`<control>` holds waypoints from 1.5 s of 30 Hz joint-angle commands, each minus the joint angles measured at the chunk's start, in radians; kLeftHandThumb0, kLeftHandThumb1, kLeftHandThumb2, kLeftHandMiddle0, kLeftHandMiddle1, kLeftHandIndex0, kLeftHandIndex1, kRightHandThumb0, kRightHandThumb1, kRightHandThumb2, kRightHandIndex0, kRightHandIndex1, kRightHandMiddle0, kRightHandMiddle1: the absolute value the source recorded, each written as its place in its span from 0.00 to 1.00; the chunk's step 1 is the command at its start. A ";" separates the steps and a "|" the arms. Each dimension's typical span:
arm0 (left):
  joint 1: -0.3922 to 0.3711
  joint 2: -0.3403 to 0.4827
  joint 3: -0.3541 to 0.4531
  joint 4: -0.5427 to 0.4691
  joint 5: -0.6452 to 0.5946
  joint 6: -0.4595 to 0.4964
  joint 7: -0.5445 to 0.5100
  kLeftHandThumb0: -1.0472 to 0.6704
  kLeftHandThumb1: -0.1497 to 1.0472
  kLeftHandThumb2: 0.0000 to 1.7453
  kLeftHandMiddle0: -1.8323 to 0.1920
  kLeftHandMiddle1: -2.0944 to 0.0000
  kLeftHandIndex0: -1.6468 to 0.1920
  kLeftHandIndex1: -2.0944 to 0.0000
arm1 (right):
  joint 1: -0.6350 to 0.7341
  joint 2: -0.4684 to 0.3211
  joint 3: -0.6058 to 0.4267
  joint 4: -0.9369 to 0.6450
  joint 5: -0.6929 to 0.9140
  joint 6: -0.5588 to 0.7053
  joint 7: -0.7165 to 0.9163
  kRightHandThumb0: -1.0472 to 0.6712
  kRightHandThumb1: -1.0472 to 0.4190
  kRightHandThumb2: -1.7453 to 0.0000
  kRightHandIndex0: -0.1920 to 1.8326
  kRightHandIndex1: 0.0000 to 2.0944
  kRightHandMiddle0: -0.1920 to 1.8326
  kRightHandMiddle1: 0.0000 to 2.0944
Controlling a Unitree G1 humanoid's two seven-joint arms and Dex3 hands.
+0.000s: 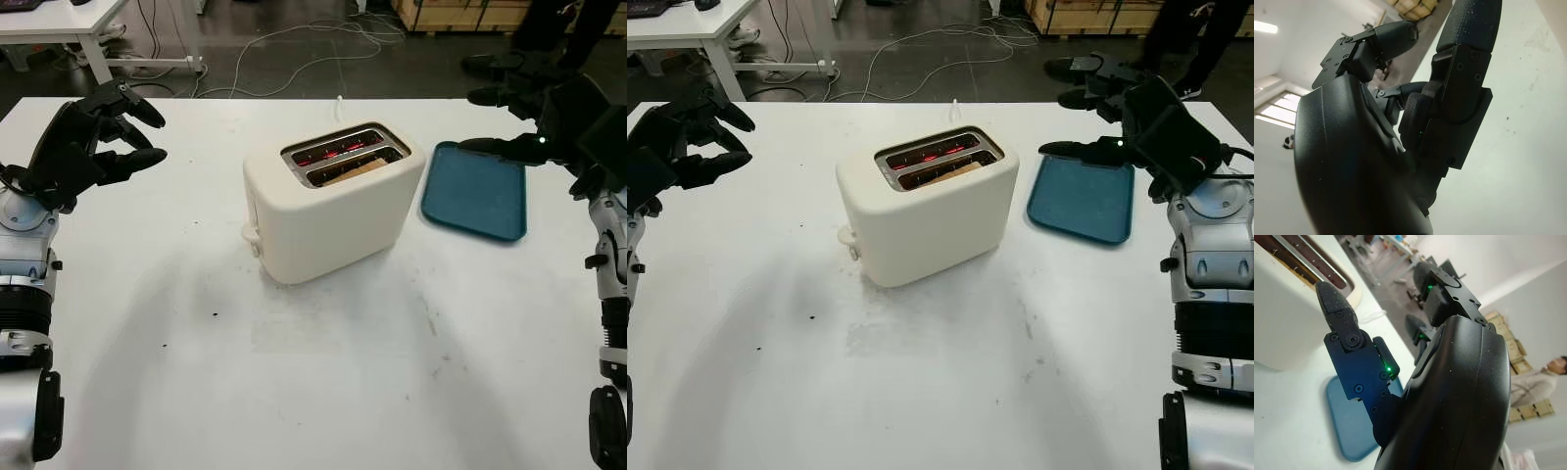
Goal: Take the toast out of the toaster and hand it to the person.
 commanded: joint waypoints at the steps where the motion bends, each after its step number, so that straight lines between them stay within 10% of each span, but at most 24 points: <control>1: 0.013 0.010 -0.001 -0.007 0.001 -0.004 0.001 0.00 0.89 0.05 0.70 0.31 0.72 0.33 | -0.013 -0.012 -0.012 -0.036 -0.003 0.038 -0.023 0.36 0.28 1.00 0.12 0.37 0.25 0.11; 17: 0.014 0.013 -0.002 -0.007 0.001 -0.002 -0.005 0.00 0.89 0.04 0.70 0.31 0.73 0.33 | -0.006 -0.012 0.006 -0.028 -0.102 -0.047 -0.096 0.39 0.30 1.00 0.31 0.45 0.44 0.16; 45: 0.010 0.015 -0.009 -0.006 0.009 -0.005 0.000 0.00 0.89 0.05 0.65 0.33 0.70 0.34 | -0.006 -0.004 0.006 -0.024 -0.056 0.005 -0.068 0.43 0.29 1.00 0.26 0.52 0.42 0.18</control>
